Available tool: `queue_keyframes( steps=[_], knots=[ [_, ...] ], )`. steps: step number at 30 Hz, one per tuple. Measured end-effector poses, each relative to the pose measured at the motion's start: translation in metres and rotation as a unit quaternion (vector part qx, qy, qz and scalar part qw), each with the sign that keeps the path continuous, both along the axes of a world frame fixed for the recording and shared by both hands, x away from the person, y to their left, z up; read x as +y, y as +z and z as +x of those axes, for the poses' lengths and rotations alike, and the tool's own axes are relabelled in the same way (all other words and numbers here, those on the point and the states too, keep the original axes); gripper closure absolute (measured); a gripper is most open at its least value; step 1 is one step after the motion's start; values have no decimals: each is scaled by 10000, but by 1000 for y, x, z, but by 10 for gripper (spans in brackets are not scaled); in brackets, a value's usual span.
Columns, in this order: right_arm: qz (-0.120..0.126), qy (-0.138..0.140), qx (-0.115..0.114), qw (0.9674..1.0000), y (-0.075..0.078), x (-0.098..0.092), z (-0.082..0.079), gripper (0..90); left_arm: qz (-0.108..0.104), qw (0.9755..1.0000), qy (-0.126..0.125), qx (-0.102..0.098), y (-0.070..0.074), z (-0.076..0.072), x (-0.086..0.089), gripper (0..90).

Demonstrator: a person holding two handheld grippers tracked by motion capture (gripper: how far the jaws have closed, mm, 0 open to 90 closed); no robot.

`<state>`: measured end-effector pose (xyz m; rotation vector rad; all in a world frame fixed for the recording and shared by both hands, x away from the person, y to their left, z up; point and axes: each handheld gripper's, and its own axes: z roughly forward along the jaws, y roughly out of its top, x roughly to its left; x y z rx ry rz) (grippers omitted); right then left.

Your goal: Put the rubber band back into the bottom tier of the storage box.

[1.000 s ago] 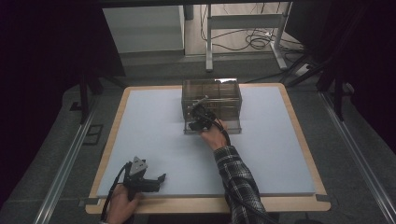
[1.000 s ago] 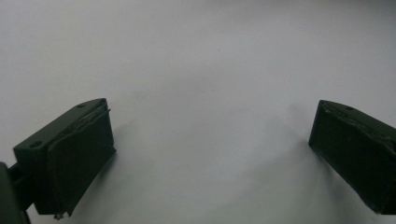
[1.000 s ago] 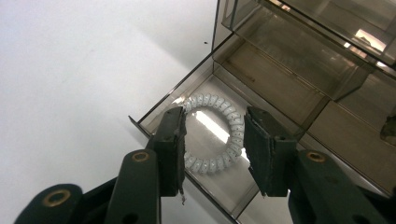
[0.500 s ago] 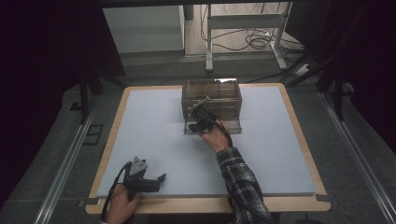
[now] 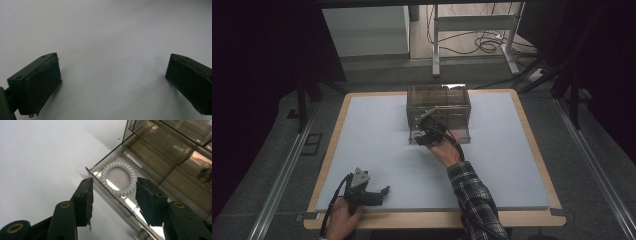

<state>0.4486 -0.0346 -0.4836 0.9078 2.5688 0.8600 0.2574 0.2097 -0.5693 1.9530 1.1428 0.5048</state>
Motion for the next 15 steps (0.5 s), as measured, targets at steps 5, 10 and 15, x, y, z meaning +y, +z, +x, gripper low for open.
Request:
queue_keyframes(
  steps=[5, 10, 15],
  knots=[
    [15, 45, -5, 10000, 1, -3, -5, 460, 12, 10000, -3, 1, 0, 0, 0, 0],
    [9, 77, 7, 10000, 2, -7, -10, 449, 14, 10000, -6, 5, 0, 0, 0, 0],
    [-8, 104, 57, 9999, 0, -11, -14, 433, 8, 10000, -5, -3, 0, 0, 0, 0]
  ],
)
